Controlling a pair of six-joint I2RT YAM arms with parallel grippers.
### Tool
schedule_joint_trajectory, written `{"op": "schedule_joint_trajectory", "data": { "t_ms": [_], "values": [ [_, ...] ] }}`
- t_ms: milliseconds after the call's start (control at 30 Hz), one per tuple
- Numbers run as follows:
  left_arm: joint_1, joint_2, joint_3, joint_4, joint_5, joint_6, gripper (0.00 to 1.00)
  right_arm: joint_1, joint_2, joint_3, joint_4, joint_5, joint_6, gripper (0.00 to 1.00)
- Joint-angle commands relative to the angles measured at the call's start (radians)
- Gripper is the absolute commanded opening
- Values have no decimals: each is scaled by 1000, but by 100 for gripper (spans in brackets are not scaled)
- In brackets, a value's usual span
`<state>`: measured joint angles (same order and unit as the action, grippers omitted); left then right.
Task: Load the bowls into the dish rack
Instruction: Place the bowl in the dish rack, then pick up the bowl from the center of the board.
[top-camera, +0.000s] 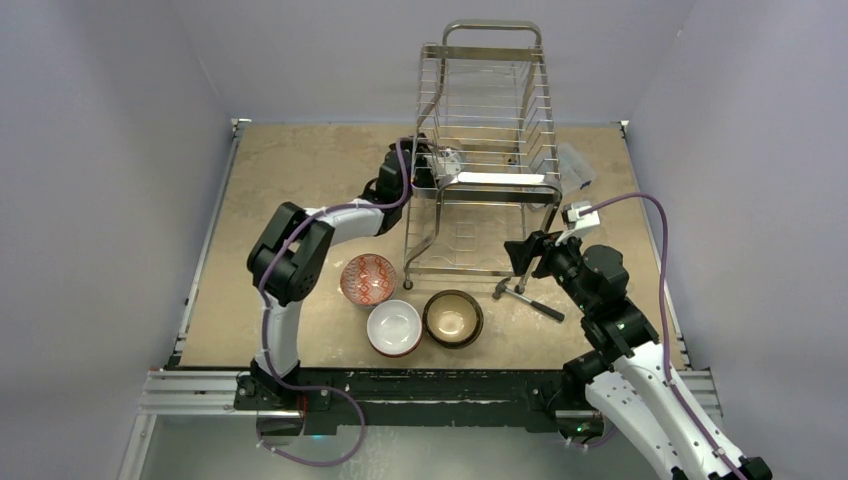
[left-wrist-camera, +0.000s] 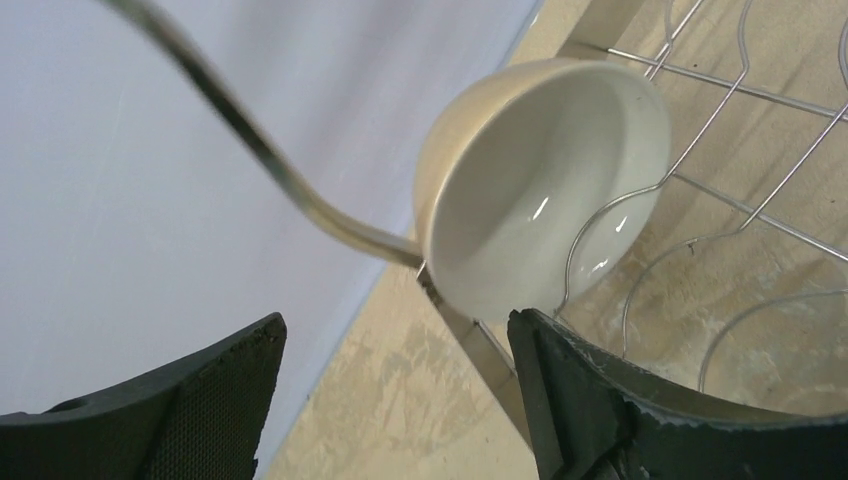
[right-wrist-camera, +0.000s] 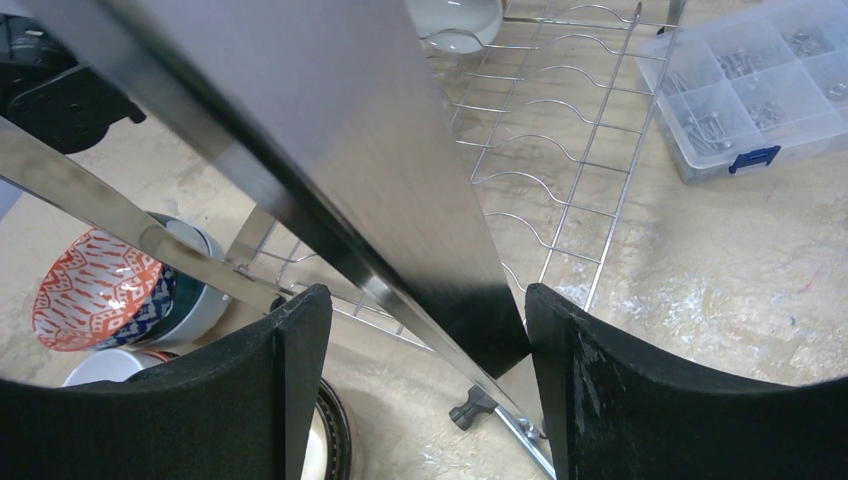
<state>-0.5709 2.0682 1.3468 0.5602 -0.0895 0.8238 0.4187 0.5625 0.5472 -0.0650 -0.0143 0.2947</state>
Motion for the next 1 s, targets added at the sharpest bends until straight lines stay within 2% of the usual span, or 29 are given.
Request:
{"op": "schedule_joint_trajectory", "data": {
  "t_ms": [0,100,333,533,733,967],
  "values": [
    [0,-159,-81,203,-71,-130,82,9,-9,2,36,-59,11,73],
    [11,-218,-151,219,-148,-222,84,8,-10,3,35,-65,12,73],
    [41,-348,-295,135,-190,-421,86,8,-14,8,30,-66,16,73],
    [64,-406,-306,-66,-197,-589,88,8,-17,21,21,-78,21,73],
    [71,-471,-341,-195,-213,-741,90,8,-20,32,2,-105,40,75],
    [86,-578,-401,-357,-215,-1011,91,8,-41,22,-22,-137,80,79]
  ]
}}
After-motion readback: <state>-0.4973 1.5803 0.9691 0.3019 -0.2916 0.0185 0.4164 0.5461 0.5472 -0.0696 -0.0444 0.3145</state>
